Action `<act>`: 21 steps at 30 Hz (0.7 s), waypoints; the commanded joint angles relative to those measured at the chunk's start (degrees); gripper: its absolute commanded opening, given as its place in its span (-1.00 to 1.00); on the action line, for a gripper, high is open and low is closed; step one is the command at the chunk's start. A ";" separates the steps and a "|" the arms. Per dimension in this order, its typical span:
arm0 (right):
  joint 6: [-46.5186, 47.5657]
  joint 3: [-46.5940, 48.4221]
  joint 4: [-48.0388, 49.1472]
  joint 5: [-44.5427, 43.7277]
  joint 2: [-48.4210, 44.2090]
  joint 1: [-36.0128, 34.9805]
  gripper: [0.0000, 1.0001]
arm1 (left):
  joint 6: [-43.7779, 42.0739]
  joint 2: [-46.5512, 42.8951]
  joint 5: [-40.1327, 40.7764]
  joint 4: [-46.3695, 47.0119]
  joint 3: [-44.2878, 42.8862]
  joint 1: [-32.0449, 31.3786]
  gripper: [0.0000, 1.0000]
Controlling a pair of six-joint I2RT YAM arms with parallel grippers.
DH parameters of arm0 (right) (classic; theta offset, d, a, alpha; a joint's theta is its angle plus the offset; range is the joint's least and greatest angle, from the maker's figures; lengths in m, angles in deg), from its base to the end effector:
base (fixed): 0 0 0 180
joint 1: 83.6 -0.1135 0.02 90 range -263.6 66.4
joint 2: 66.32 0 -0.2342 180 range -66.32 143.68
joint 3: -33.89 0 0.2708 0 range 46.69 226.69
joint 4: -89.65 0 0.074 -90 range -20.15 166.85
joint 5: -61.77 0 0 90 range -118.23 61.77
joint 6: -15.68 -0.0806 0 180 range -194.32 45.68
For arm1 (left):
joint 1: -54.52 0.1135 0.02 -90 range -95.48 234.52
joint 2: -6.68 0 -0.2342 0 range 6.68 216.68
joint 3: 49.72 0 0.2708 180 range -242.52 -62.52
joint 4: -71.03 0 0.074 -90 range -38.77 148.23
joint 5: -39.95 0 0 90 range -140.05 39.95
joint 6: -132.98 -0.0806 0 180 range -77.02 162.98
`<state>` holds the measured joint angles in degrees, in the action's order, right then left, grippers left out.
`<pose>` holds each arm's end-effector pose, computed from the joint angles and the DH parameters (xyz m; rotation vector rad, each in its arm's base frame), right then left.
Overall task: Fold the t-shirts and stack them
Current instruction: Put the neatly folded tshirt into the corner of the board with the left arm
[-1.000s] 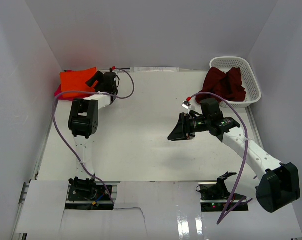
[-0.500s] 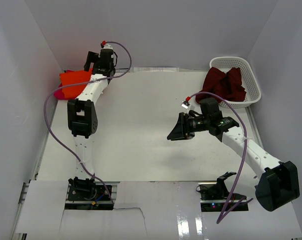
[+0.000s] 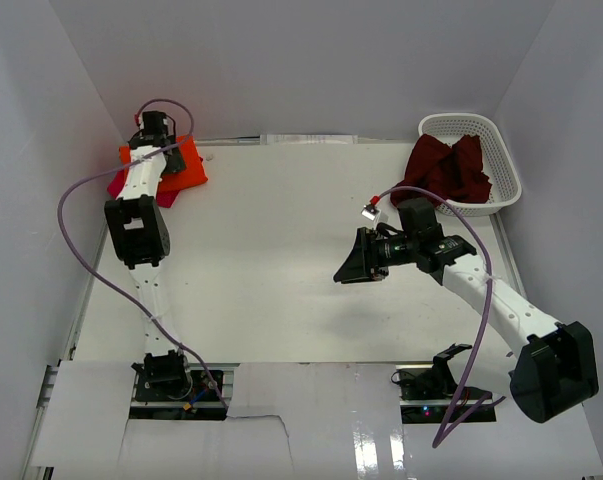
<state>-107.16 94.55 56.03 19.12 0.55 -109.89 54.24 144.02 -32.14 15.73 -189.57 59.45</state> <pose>0.2391 0.1842 0.2172 -0.3505 2.3960 1.4525 0.5497 0.0723 0.1640 -0.4751 2.4144 0.3409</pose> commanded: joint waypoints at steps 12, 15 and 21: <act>6.12 4.96 -2.47 0.19 5.28 -0.26 -0.02 | 12.19 -32.45 -5.88 0.82 30.24 -2.12 0.90; 6.56 5.14 -1.60 0.46 6.69 -0.35 -0.02 | 12.81 -44.84 -6.66 3.03 40.97 -2.20 0.96; 9.98 5.93 -2.20 -6.45 7.31 -0.44 -0.01 | 11.94 -65.75 -13.69 7.08 56.52 -3.17 0.96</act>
<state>-100.60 97.59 54.19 17.15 7.93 -110.00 66.00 85.33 -41.93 20.45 -138.66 56.72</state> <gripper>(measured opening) 0.493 0.979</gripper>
